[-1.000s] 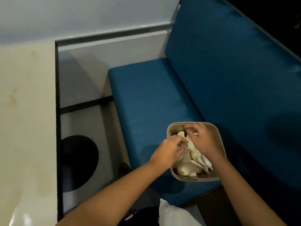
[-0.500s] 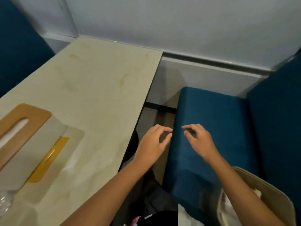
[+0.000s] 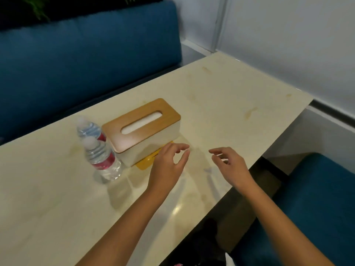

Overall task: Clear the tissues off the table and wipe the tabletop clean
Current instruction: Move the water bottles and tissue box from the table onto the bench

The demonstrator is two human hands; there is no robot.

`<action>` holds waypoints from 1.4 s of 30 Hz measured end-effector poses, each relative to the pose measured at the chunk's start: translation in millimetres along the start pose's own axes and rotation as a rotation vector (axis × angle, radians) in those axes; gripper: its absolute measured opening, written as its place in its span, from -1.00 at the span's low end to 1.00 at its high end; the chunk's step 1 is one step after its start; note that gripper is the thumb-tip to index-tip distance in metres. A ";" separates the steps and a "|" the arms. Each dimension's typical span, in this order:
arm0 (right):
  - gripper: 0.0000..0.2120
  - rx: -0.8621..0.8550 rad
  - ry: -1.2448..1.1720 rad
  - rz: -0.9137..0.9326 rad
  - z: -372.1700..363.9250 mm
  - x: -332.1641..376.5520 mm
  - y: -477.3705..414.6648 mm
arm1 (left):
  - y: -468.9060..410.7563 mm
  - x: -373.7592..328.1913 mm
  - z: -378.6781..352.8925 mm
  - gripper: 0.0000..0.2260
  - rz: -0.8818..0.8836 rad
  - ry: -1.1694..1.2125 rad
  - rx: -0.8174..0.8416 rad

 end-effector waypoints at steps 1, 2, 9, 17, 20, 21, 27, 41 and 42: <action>-0.82 0.021 -0.012 0.012 -7.1 6.6 -3.5 | -0.6 2.9 9.2 -0.90 0.000 -0.003 -0.037; -0.82 0.042 -0.023 0.026 -14.6 14.7 -6.9 | -1.4 5.3 19.1 -0.90 -0.009 -0.012 -0.074; -0.83 0.180 -0.074 0.221 -73.7 89.4 -32.1 | -0.6 10.4 101.8 -0.86 -0.062 -0.135 -0.354; -0.77 0.344 -0.023 0.475 -142.2 197.4 -61.5 | 15.4 36.7 170.3 -0.69 0.132 -0.319 -0.599; -0.75 0.371 0.015 0.519 -164.7 227.2 -67.2 | 15.6 52.2 167.0 -0.69 0.270 -0.314 -0.526; -0.73 0.382 0.056 0.540 -172.3 235.1 -68.7 | 14.5 55.7 164.3 -0.67 0.301 -0.311 -0.501; -0.48 0.384 0.462 0.644 -206.1 256.7 -70.1 | 4.6 74.8 158.9 -0.61 0.433 -0.276 -0.368; -0.62 0.457 0.625 0.567 -233.3 257.9 -70.0 | 44.2 72.2 188.3 -0.68 0.428 -0.208 -0.569; -0.62 0.458 0.595 0.547 -233.8 257.9 -69.8 | 47.5 71.8 191.2 -0.70 0.433 -0.211 -0.583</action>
Point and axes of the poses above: each hand's wrist, its own y-axis away from the middle knuckle, its own z-axis out of the back of the hand, x = y × z, the point moved 3 cm from there along -y, towards the middle knuckle, and after that the axes turned 4 degrees about -z, right-handed, at the moved point
